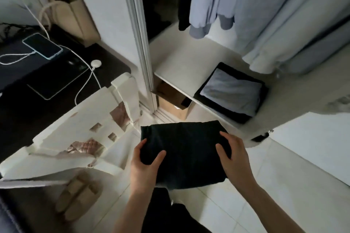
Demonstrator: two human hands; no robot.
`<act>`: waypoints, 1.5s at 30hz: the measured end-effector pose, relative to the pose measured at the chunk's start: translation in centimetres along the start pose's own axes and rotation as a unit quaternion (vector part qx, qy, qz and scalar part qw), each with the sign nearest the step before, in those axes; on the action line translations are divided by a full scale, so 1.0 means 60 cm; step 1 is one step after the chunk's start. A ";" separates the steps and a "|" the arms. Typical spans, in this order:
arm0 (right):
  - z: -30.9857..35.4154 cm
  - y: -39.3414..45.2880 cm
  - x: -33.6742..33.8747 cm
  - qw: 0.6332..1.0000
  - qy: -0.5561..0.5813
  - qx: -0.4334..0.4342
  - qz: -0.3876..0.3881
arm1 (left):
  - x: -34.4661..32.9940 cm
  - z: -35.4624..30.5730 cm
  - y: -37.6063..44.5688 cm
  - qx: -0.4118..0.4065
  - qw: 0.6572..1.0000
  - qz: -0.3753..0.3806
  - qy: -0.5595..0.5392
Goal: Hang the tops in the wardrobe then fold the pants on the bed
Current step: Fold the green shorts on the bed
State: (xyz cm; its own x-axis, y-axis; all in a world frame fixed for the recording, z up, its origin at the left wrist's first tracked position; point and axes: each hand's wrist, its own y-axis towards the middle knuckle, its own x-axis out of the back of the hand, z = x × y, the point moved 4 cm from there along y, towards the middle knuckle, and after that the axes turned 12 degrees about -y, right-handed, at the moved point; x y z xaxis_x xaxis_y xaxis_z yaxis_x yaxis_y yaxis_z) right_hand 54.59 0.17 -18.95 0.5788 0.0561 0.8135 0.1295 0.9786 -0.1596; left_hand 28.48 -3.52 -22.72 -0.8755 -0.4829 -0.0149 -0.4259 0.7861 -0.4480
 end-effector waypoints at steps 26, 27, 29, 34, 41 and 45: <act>-0.198 0.422 -0.001 0.876 -0.421 -0.225 -0.066 | -0.619 0.013 0.485 -0.075 0.843 0.445 0.292; -0.204 0.420 -0.006 0.880 -0.414 -0.226 -0.062 | -0.616 0.020 0.484 -0.078 0.842 0.457 0.275; -0.202 0.418 -0.010 0.884 -0.407 -0.218 -0.068 | -0.605 0.024 0.481 -0.062 0.835 0.491 0.239; -0.210 0.417 -0.019 0.869 -0.436 -0.232 -0.033 | -0.603 -0.009 0.498 -0.095 0.787 0.536 0.291; -0.216 0.420 -0.027 0.837 -0.471 -0.277 -0.019 | -0.597 -0.038 0.532 -0.159 0.758 0.470 0.424; -0.202 0.416 -0.025 0.843 -0.464 -0.268 -0.049 | -0.592 -0.024 0.484 -0.337 0.678 0.432 0.490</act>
State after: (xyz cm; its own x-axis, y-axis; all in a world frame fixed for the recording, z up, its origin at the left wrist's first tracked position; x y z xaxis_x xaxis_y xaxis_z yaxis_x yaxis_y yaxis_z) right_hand 66.73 22.11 -30.94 -0.3023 0.3541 0.8850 0.6286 0.7720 -0.0942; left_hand 46.89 37.03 -33.88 -0.4544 0.4986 0.7382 0.6243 0.7694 -0.1353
